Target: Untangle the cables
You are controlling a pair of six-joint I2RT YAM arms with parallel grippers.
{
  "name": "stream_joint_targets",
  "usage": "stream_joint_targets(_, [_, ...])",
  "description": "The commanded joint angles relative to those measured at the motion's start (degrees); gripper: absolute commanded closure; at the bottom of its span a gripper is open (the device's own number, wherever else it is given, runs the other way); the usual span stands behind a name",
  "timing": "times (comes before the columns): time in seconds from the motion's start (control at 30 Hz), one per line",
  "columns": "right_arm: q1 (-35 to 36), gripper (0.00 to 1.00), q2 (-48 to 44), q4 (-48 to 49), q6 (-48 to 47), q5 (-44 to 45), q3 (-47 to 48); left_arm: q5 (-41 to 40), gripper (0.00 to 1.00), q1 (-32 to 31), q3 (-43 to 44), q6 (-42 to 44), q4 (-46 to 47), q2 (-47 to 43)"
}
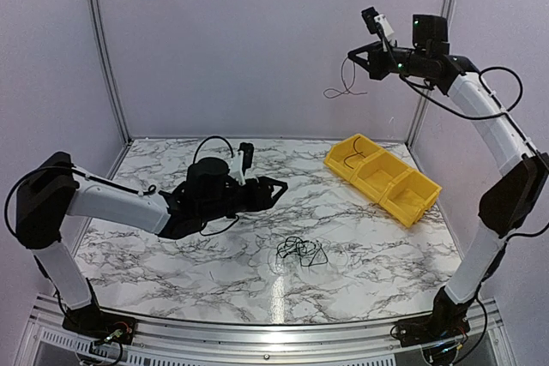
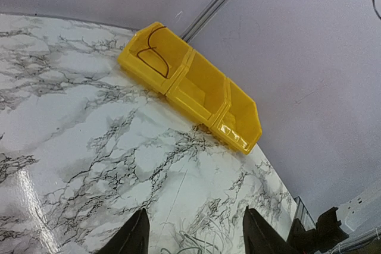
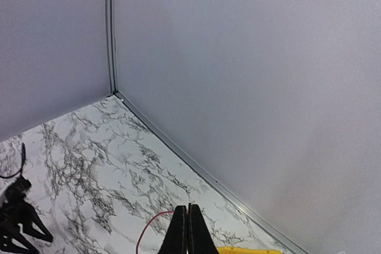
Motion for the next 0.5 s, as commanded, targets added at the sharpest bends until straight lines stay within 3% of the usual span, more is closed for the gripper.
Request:
stream_joint_targets(0.0, [-1.1, 1.0, -1.2, 2.7, -7.4, 5.9, -6.1, -5.0, 0.43, -0.1, -1.7, 3.3, -5.3, -6.7])
stream_joint_targets(0.47, [-9.2, 1.0, 12.0, 1.9, -18.2, 12.2, -9.3, -13.1, 0.43, -0.1, -6.4, 6.3, -14.1, -21.1])
